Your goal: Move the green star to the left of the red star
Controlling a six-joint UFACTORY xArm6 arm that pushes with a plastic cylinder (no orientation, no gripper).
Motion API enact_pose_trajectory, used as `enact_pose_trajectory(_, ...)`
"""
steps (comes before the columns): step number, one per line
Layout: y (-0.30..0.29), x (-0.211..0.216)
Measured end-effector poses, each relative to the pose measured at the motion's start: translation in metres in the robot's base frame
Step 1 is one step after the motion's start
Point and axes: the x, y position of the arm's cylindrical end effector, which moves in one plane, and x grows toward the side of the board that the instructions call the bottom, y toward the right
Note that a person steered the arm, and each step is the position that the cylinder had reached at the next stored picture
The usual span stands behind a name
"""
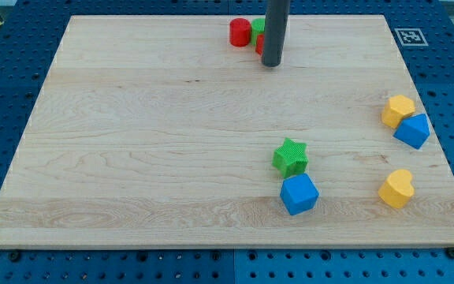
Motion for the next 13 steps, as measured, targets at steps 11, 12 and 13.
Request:
enact_pose_trajectory(11,0.091,0.2)
enact_pose_trajectory(12,0.108,0.157)
enact_pose_trajectory(13,0.052,0.146)
